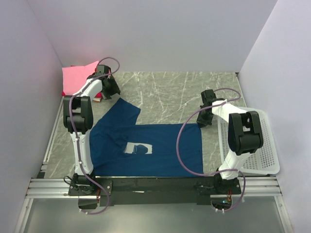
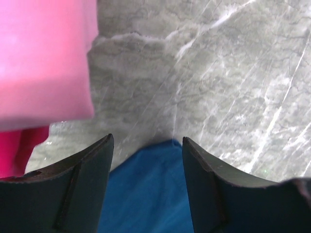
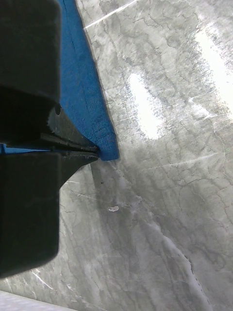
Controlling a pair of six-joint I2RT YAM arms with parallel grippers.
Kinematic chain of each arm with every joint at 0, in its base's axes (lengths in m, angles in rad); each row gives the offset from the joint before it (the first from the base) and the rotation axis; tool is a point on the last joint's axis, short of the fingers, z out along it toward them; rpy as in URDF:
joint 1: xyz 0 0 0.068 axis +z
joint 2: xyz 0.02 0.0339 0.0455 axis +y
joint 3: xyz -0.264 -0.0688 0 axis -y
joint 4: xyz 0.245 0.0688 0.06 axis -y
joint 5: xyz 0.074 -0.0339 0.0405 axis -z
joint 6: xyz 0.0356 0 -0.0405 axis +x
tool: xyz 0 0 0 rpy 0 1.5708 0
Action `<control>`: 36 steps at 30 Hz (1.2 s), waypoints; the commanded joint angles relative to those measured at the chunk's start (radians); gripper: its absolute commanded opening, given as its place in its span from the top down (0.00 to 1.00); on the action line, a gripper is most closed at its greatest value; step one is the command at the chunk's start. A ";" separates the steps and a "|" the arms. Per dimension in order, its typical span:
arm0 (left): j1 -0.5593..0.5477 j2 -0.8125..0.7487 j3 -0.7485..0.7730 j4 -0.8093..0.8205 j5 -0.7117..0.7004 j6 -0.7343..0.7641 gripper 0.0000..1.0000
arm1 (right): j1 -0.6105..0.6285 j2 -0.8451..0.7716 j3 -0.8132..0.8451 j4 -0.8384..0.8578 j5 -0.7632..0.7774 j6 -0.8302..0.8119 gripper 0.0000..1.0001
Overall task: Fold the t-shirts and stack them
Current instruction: Fold the tshirt
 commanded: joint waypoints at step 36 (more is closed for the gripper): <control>-0.115 0.128 0.101 -0.104 -0.170 0.086 0.73 | -0.005 0.056 0.015 0.012 -0.024 -0.012 0.99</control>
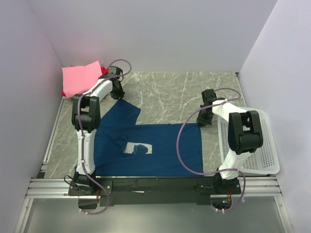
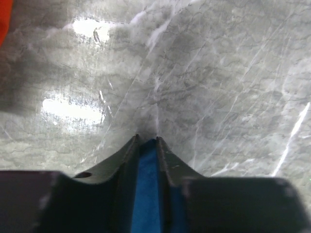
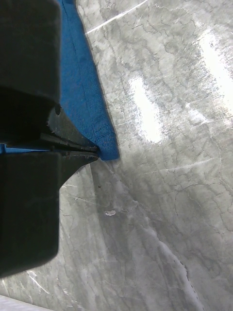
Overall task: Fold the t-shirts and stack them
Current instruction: Fold the tshirt
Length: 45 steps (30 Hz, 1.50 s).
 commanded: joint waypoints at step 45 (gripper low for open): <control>0.160 -0.247 0.054 0.323 0.512 -0.023 1.00 | -0.003 0.243 0.607 -0.215 0.105 -0.011 1.00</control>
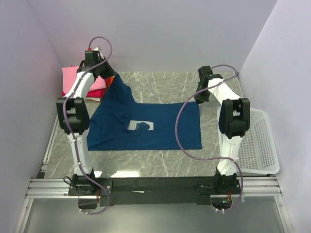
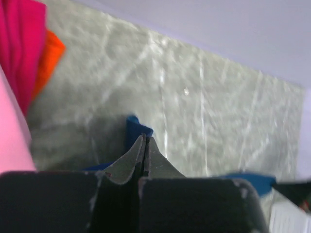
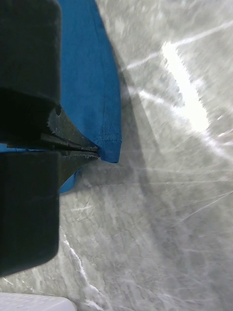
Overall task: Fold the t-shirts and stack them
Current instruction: Fold the tshirt
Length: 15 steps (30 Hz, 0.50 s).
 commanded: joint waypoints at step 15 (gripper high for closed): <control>-0.006 -0.655 -0.744 0.018 -0.013 0.185 1.00 | -0.001 -0.277 -0.324 0.131 -0.015 -0.006 1.00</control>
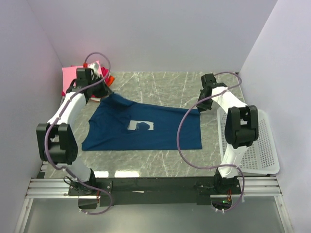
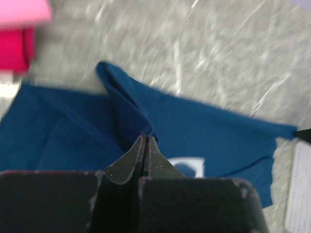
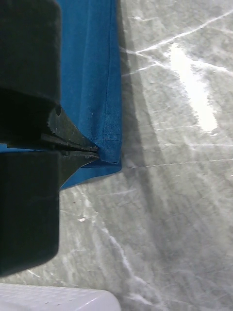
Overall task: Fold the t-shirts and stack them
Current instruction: Fold the tshirt
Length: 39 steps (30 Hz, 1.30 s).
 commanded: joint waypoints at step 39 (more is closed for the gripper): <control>0.000 -0.612 -0.362 -0.445 -0.580 -0.178 1.00 | 0.039 -0.220 -0.311 0.090 0.022 0.014 1.00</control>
